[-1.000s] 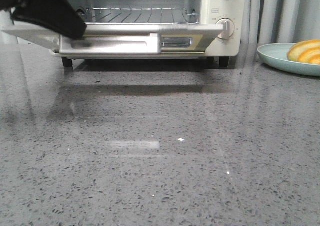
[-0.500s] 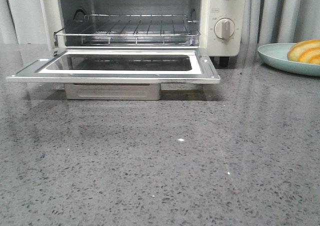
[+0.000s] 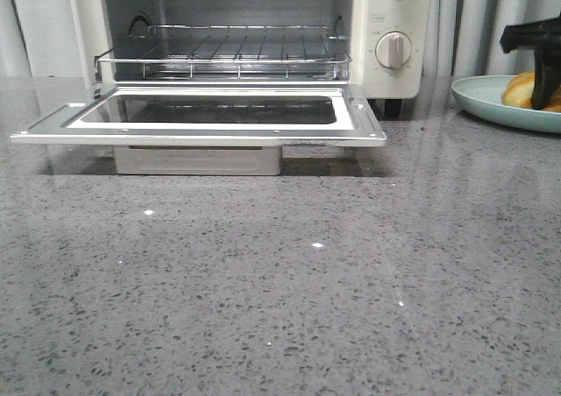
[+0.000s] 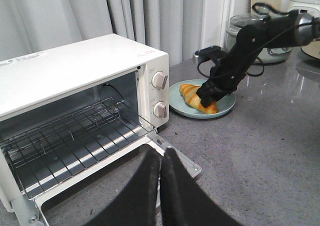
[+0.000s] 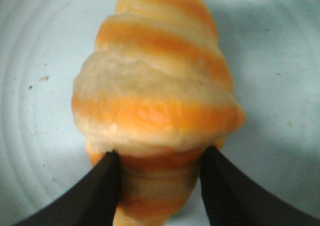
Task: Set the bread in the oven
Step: 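Grasp the orange-striped croissant on the blue plate with the right gripper, then carry the croissant with the right gripper into the open oven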
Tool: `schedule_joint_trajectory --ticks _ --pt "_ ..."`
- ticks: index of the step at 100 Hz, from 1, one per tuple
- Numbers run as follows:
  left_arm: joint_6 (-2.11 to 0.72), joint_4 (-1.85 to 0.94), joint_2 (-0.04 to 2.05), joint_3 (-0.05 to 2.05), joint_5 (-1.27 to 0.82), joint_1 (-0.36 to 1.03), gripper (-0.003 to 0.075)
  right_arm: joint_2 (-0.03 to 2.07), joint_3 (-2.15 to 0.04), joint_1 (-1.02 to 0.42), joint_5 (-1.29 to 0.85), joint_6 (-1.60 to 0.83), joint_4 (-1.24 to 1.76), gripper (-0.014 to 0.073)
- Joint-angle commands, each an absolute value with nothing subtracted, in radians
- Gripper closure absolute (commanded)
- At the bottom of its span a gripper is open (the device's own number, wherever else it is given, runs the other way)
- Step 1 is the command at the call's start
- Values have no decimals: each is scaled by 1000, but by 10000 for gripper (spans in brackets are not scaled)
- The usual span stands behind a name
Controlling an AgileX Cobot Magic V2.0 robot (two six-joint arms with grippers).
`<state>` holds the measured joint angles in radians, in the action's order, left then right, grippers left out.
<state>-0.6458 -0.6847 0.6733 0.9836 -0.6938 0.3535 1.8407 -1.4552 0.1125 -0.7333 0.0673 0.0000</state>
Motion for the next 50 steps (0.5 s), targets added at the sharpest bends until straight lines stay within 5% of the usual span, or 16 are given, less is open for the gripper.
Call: schedule_joint_trajectory --ticks 1,8,17,50 --pt "-628 -712 668 1014 -647 349 742 1840 -1483 118 -670 70 32 279" --pt "-628 -712 668 1014 -647 349 742 1859 -1483 118 -670 70 37 391" --pt "-628 -712 668 1014 -647 349 742 1864 -1483 118 -698 70 37 672" --pt "-628 -712 599 1017 -648 349 742 1480 -1483 74 -732 23 54 655"
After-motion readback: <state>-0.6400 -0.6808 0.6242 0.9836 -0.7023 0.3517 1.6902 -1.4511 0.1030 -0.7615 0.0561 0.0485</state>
